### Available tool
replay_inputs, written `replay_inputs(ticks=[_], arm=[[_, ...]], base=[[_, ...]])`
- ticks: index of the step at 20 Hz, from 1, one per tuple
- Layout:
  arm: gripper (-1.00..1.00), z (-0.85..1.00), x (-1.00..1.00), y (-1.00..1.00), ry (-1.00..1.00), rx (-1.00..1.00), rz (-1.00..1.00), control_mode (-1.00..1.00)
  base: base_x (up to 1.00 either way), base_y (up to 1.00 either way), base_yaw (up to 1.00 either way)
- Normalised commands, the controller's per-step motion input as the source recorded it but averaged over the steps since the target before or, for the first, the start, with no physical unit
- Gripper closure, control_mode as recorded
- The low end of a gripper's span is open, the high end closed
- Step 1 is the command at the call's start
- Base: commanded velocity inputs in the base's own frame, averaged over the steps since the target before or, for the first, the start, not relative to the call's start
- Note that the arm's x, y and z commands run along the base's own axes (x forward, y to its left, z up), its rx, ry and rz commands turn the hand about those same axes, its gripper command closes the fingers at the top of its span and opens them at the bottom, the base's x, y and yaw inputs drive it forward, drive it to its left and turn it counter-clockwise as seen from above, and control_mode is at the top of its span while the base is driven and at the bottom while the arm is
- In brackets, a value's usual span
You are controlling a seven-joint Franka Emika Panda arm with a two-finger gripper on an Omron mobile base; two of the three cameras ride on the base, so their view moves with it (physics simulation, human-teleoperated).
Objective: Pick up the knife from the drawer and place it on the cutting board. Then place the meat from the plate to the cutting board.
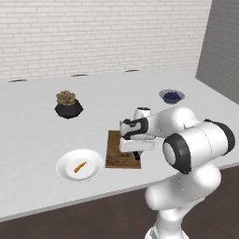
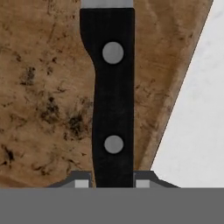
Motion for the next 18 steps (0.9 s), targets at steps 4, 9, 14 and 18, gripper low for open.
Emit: replay_inputs(ticks=[4, 9, 14, 18], arm=[[-1.00, -0.23, 0.06, 0.00, 0.00, 0.00, -0.05, -1.00], [-1.00, 0.00, 0.04, 0.00, 0.00, 0.00, 0.00, -1.00], [-1.00, 0.71, -0.23, 0.04, -0.07, 0.01, 0.00, -1.00], [-1.00, 0.82, -0.73, 0.66, -0.02, 0.06, 0.03, -1.00]], base=[[0.00, 0.00, 0.00], [0.00, 0.00, 0.00], [0.00, 0.00, 0.00], [0.00, 0.00, 0.00]])
